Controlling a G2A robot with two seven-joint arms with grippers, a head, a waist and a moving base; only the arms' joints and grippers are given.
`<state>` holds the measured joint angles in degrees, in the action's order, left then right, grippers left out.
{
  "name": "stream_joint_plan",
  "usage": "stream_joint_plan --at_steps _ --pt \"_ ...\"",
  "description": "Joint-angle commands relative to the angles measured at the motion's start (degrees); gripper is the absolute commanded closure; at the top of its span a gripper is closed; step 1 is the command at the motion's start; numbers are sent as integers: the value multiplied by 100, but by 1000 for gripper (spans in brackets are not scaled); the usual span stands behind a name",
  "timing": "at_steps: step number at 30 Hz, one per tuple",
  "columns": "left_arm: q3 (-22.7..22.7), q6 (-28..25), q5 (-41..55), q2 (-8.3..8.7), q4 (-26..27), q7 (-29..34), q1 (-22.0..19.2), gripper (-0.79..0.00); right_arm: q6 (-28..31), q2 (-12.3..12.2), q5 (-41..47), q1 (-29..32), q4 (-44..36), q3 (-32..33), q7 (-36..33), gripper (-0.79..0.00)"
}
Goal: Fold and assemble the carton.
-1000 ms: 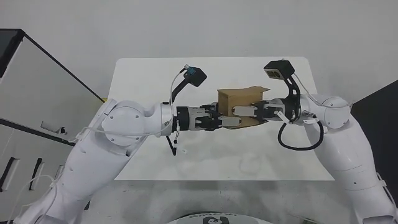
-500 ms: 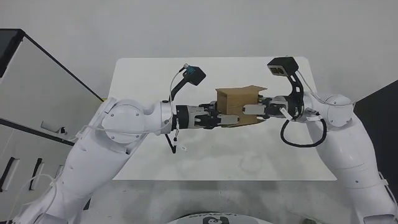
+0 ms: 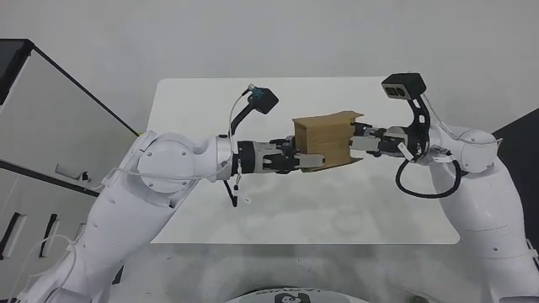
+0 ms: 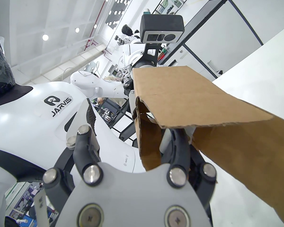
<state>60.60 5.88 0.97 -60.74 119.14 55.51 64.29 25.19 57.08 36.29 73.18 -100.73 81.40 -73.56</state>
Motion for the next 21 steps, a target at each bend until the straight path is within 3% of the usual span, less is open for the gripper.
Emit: stream_joint_plan --at_steps 1,3,5,6,15,17,18,21 --pt "12 -17 27 2 2 5 2 -265 -13 -16 -8 49 -25 107 0 -453" --pt "31 -24 35 6 8 14 2 -252 -25 -34 -12 110 -56 232 5 -351" --pt "52 -32 53 11 18 16 9 -246 -47 -54 -2 177 -86 365 -4 -154" --pt "62 -36 53 13 24 18 14 -240 -45 -64 -9 210 -101 445 2 0" --pt "175 -80 142 35 61 23 62 -166 -149 -155 143 586 -323 1073 -237 0" --pt "197 -88 153 40 58 19 70 -105 -151 -164 265 617 -370 1136 -339 0" --pt "205 -95 164 42 57 20 74 -18 -151 -164 265 617 -370 1136 -339 0" --pt "206 -214 259 36 84 -34 71 0 -151 -164 265 617 -370 1136 -339 0"
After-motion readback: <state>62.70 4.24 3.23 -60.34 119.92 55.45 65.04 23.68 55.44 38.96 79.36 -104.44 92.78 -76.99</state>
